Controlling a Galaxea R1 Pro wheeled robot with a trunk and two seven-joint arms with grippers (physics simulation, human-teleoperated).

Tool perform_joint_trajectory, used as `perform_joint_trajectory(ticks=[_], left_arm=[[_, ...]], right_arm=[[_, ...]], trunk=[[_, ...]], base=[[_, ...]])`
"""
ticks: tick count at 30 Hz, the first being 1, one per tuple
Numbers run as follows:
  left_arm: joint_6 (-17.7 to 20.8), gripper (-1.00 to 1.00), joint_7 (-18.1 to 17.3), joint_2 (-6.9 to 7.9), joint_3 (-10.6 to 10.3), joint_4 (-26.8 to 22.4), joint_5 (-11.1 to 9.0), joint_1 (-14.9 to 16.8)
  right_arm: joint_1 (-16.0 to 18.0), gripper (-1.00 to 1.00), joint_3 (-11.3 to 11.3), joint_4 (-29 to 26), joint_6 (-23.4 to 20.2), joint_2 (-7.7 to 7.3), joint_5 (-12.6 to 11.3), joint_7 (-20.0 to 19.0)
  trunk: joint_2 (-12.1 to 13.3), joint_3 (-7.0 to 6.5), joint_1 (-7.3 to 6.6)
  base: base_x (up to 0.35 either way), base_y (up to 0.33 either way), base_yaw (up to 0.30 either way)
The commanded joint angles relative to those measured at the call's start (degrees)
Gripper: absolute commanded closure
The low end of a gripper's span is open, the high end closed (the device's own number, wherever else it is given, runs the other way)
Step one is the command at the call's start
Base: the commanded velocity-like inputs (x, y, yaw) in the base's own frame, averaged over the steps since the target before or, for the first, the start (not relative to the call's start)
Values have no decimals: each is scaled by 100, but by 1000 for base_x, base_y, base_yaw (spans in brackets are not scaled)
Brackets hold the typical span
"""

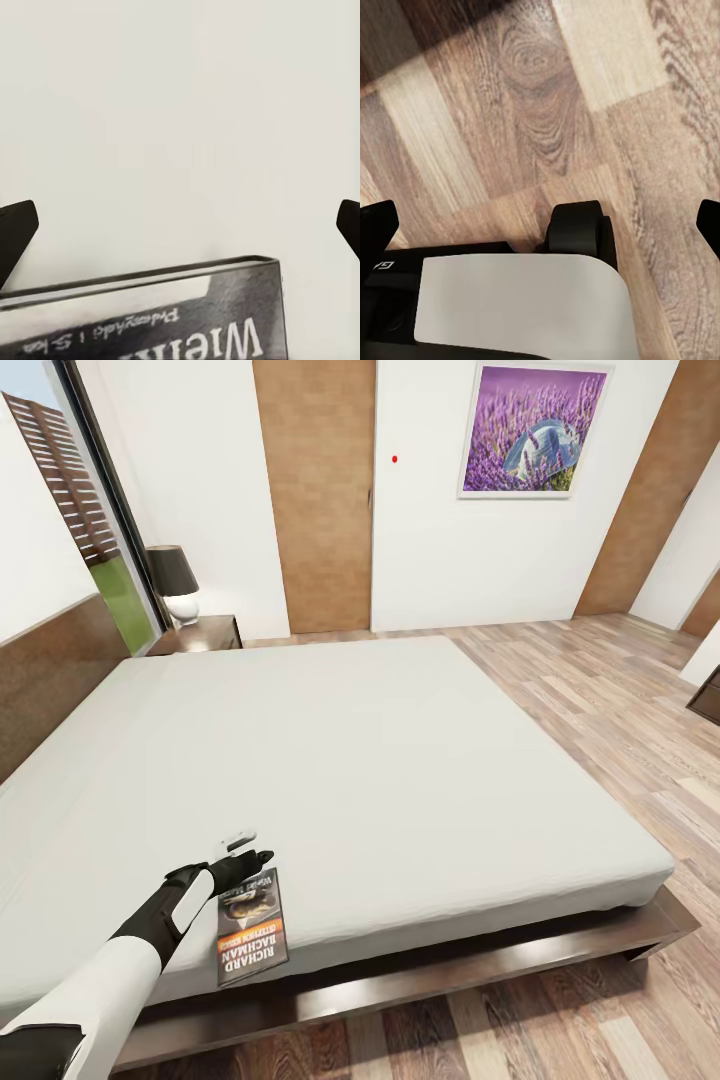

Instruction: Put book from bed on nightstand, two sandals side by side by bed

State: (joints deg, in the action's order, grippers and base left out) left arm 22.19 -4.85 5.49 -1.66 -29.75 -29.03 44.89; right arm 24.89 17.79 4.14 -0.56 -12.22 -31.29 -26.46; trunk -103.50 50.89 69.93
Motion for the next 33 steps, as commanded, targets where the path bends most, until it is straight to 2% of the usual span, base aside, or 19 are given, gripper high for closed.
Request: perform_joint_trajectory(ticks=[1,33], left_arm=[[22,-100,1,5,-15,-5,-36,2],[57,-100,-25,39,-1,-12,-41,2]], right_arm=[[7,-100,40,16,-6,1,-61,-34],[7,-100,37,18,3,-6,-105,-43]], trunk=[[-2,4,-1],[1281,-570,-703]], base=[[0,0,0],[0,0,0]])
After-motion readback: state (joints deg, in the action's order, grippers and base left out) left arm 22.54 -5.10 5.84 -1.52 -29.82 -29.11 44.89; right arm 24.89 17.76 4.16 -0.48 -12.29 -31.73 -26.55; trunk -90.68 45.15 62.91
